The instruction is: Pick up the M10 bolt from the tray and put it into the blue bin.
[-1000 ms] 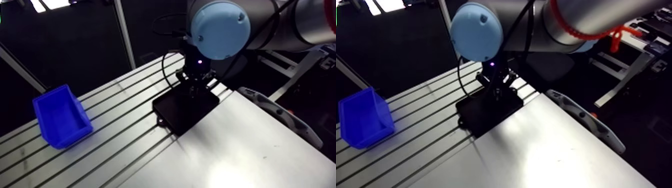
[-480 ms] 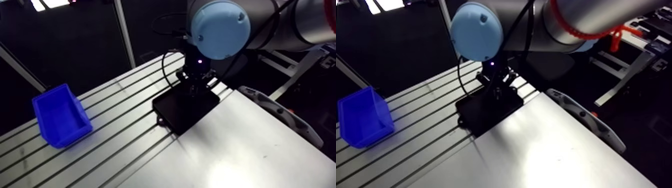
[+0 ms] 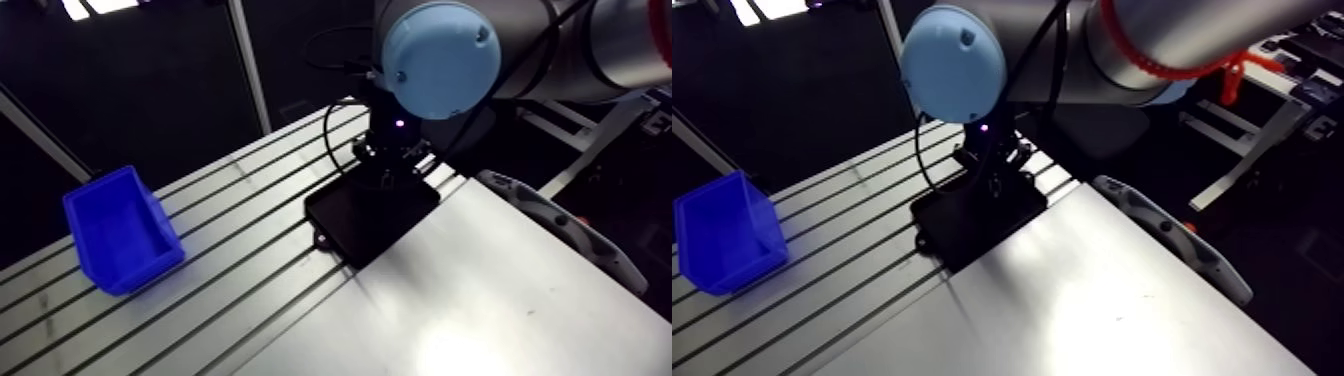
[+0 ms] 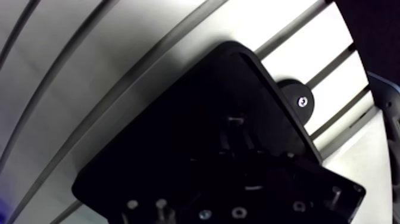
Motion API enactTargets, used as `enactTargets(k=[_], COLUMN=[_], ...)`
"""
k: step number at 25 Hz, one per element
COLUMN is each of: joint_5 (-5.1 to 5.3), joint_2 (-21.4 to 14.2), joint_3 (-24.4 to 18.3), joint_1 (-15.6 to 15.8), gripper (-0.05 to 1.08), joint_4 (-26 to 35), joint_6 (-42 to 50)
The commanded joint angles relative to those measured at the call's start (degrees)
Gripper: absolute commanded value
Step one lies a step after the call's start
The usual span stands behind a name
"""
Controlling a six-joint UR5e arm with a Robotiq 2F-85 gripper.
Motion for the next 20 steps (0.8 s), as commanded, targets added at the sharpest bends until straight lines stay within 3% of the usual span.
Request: enactTargets(k=[1,6,9,14,20], joint_5=[0.0,-0.17,-0.87,-0.52,-0.17], joint_2=[-0.2,-2.7,-4.7,-8.7,-14.9], joint_3=[-0.1,-0.2,-0.2,-0.2,-1.3], joint_1=[0.0,0.0,0.0,0.2,2.6], gripper=[0.99,1.05,1.06,1.07,1.07], joint_4=[0.0,0.6,2.3,7.5,13.2], joint_6=[0.0,-0.4,-0.7,-1.6,-5.2])
